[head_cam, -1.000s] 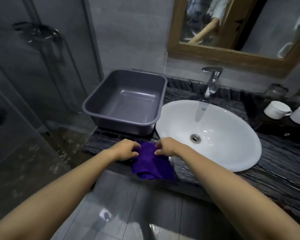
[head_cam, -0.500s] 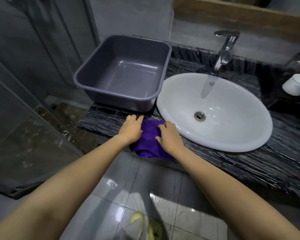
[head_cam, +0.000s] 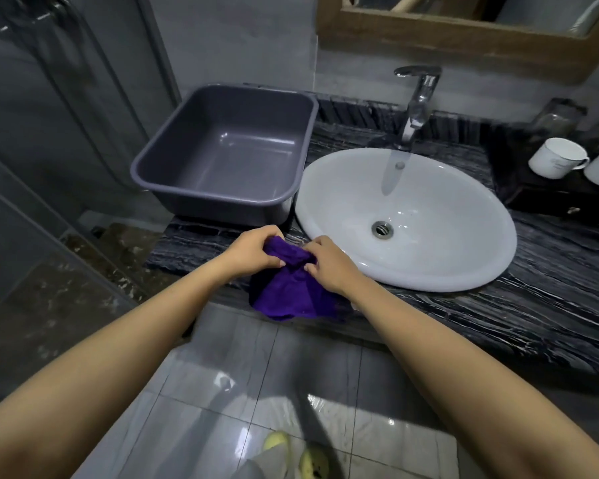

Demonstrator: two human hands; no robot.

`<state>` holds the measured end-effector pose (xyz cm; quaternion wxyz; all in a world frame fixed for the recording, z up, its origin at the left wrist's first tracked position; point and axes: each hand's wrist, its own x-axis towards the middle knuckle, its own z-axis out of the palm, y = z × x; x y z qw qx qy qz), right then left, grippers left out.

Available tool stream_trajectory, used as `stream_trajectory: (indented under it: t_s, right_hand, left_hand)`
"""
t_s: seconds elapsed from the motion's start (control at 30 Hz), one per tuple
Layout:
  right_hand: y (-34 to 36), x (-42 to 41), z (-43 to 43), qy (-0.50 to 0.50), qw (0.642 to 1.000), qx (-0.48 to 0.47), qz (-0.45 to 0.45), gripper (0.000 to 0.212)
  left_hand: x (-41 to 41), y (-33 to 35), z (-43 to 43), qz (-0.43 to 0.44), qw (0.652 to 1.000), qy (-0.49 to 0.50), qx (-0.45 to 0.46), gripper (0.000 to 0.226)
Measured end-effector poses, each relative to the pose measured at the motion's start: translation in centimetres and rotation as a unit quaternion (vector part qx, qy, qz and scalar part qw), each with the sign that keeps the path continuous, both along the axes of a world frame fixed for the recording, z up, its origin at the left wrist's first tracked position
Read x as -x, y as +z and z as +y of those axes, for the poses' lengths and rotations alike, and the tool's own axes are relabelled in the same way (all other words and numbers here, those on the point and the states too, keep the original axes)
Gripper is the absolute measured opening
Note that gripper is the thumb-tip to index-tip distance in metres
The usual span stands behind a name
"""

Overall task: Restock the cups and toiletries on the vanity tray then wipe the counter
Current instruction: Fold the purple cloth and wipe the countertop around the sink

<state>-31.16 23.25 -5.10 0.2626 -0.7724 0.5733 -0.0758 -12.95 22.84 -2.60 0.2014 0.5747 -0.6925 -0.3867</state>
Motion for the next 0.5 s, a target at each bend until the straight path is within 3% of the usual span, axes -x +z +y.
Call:
stream_trajectory:
  t_s: [0.17, 0.33, 0.5]
  right_hand:
    - [2.7, 2.7, 0.1, -0.031, 0.998, 0.062, 0.012, 0.029]
    - [7.0, 6.5, 0.3, -0.083, 0.993, 0.058, -0.063, 0.018]
    - [11.0, 11.1, 1.6, -0.141, 0.981, 0.104, -0.082, 0.012]
  left_hand:
    - [1.3, 3.8, -0.8, 0.039, 0.997, -0.062, 0.004, 0.028]
    - [4.2, 7.9, -2.5, 0.057, 0.994, -0.084, 0.048, 0.021]
    - [8.0, 11.2, -4.1, 0.115, 0.985, -0.114, 0.057, 0.018]
